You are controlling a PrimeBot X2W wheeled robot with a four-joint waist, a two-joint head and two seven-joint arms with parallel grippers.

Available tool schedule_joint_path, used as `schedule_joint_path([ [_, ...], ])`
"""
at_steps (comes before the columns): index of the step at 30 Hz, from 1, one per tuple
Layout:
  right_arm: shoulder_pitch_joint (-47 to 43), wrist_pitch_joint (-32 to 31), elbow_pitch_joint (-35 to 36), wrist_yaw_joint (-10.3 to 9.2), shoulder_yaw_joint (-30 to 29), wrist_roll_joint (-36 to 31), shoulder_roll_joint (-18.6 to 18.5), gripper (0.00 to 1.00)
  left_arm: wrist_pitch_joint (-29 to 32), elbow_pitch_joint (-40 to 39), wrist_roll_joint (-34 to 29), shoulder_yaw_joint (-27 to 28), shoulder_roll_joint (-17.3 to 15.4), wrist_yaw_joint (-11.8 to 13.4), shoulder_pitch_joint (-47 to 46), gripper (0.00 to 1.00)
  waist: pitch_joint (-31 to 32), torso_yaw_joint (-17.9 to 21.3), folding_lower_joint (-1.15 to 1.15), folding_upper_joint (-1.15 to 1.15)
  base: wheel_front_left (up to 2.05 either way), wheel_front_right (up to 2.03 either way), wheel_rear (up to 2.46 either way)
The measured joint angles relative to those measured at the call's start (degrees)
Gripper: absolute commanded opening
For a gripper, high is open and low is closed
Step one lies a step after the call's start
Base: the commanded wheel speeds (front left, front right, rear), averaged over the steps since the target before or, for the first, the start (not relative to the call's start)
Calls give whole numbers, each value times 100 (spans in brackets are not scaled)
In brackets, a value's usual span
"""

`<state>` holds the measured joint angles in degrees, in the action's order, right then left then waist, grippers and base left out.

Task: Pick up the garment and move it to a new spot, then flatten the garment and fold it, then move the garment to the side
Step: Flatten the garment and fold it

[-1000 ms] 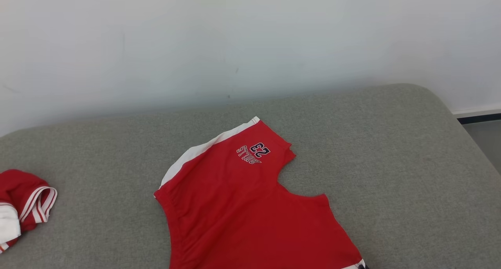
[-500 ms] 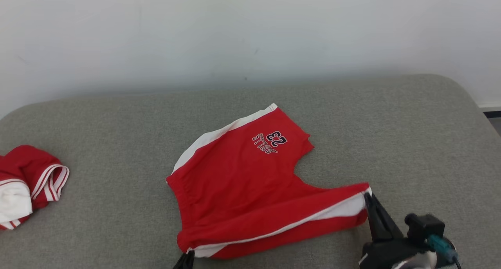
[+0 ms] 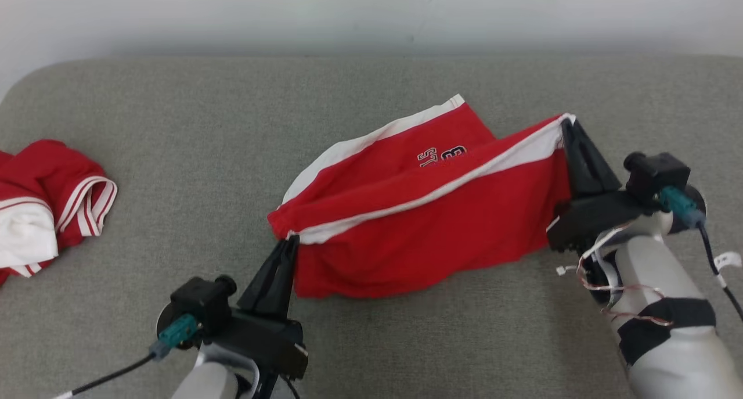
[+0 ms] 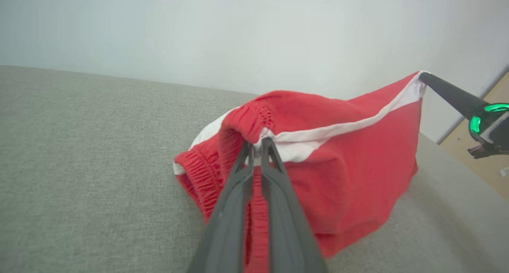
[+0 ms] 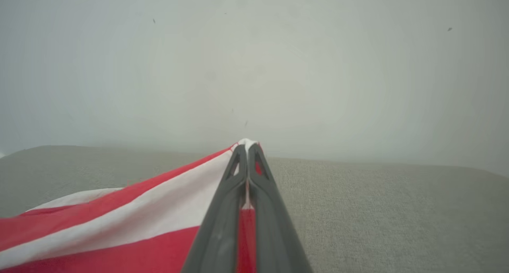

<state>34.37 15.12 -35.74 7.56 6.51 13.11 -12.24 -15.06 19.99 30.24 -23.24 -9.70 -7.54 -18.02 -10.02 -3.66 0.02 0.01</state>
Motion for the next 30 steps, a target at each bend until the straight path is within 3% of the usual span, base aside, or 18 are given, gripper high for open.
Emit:
schedule_joint_path([
  [9, 1251, 0, -625, 0, 29, -192, -364, 0, 0, 276, -109, 223, 414, -1, -961, 0, -846, -378, 0, 1, 0, 0, 0],
  [20, 2035, 0, -1124, 0, 151, -442, -528, 0, 0, 475, -442, 632, 636, -1, -1397, 0, -1482, -804, 0, 1, 0, 0, 0],
  [25, 2199, 0, -1357, 0, 77, -463, -512, 0, 0, 445, -579, 400, 701, -2, -1457, 0, -1626, -944, -1, 1, 0, 0, 0],
  [26, 2197, -1, -1419, 0, 42, -450, -495, 31, 0, 435, -581, 449, 681, -1, -1480, 33, -1649, -962, -1, 1, 0, 0, 0],
  [27, 2198, 0, -1457, 0, 26, -436, -483, 87, 0, 426, -592, 467, 671, -1, -1491, 47, -1670, -975, -1, 0, 0, 0, 0],
  [28, 2198, 0, -1458, 0, 19, -391, -463, 100, 0, 431, -594, 486, 678, -1, -1487, 100, -1688, -985, -1, 0, 0, 0, 0],
  [30, 2198, 0, -1430, 0, 34, -375, -445, 100, 0, 443, -595, 500, 677, -1, -1484, 100, -1700, -989, -1, 0, 0, 0, 0],
])
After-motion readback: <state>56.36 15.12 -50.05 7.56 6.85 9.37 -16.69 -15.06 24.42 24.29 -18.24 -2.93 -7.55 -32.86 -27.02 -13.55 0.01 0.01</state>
